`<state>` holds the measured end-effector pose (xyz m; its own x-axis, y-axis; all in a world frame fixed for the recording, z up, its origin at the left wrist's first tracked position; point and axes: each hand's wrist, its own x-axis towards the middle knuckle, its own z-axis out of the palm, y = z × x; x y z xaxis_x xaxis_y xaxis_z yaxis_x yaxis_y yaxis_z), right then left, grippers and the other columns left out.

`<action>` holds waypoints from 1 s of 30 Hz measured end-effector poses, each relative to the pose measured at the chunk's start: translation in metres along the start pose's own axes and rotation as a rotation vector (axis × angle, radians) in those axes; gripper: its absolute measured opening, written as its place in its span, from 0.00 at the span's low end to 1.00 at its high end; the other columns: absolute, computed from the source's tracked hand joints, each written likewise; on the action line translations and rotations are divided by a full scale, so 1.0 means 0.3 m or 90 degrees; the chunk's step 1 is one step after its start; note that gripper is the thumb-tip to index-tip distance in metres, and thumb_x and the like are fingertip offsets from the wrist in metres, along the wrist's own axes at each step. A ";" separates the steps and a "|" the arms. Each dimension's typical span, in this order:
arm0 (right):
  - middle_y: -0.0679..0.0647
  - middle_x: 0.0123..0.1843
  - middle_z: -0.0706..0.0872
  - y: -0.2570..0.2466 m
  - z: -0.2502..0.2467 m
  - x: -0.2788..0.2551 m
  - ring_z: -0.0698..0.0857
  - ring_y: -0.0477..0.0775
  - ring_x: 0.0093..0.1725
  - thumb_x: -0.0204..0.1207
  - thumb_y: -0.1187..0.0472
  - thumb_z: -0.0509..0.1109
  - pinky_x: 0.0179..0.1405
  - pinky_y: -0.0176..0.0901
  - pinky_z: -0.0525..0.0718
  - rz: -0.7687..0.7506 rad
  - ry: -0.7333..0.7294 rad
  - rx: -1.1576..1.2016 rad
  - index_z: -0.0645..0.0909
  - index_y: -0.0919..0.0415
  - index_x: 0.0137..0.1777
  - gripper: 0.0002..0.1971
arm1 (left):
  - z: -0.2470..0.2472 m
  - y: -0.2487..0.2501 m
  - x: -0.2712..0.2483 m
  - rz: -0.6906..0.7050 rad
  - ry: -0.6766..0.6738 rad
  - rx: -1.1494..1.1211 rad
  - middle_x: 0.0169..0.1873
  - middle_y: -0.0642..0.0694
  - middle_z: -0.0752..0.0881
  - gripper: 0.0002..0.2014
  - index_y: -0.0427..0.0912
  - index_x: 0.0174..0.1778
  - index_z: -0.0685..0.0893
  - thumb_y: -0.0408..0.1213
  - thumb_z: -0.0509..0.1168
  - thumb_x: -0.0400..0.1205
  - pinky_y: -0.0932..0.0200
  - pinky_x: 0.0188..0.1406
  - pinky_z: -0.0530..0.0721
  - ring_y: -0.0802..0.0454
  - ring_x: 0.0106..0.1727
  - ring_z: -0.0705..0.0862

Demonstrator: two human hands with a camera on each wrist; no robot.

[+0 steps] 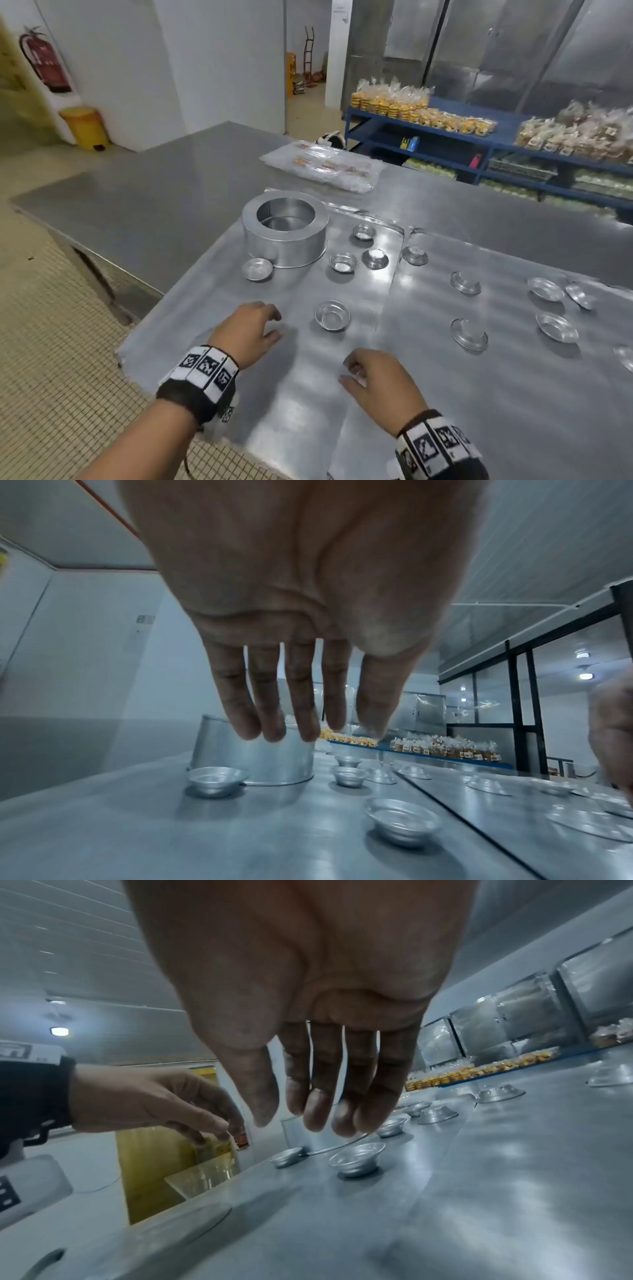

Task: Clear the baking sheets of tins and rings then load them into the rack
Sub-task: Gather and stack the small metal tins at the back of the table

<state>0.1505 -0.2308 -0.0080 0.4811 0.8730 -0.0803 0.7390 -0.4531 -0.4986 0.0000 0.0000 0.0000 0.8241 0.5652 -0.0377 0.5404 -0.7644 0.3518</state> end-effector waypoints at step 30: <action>0.54 0.69 0.73 -0.083 0.129 0.507 0.74 0.59 0.71 0.65 0.40 0.77 0.69 0.45 0.76 0.335 0.022 0.002 0.74 0.59 0.73 0.39 | 0.077 -0.336 0.603 -0.195 -0.032 -0.184 0.62 0.41 0.78 0.51 0.39 0.68 0.76 0.62 0.83 0.52 0.54 0.61 0.80 0.43 0.60 0.82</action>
<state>0.1869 -0.0797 -0.0412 0.8022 0.5207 -0.2923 0.3915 -0.8283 -0.4008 0.0987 0.1722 -0.0638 0.6441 0.7315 -0.2238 0.6974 -0.4413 0.5648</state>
